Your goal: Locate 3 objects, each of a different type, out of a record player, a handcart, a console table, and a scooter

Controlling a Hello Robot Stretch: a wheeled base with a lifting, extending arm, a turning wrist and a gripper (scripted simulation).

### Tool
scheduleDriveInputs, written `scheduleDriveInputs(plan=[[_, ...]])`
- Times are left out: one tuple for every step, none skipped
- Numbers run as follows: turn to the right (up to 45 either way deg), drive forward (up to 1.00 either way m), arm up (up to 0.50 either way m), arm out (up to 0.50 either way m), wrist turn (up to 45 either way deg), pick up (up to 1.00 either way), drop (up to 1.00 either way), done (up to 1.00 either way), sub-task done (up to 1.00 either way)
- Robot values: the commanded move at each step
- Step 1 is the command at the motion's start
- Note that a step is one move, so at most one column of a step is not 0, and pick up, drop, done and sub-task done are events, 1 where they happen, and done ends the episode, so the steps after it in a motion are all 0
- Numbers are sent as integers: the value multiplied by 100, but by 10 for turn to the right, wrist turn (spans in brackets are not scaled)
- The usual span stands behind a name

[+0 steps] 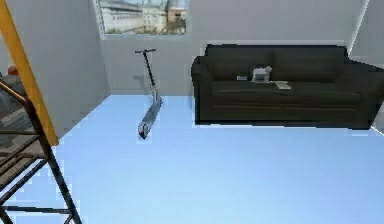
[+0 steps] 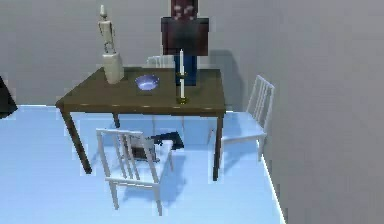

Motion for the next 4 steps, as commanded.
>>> scheduleDriveInputs(plan=[[30, 0, 0, 0, 0, 0, 0, 0, 0], [0, 100, 0, 0, 0, 0, 0, 0, 0], [0, 50, 0, 0, 0, 0, 0, 0, 0], [-360, 0, 0, 0, 0, 0, 0, 0, 0]])
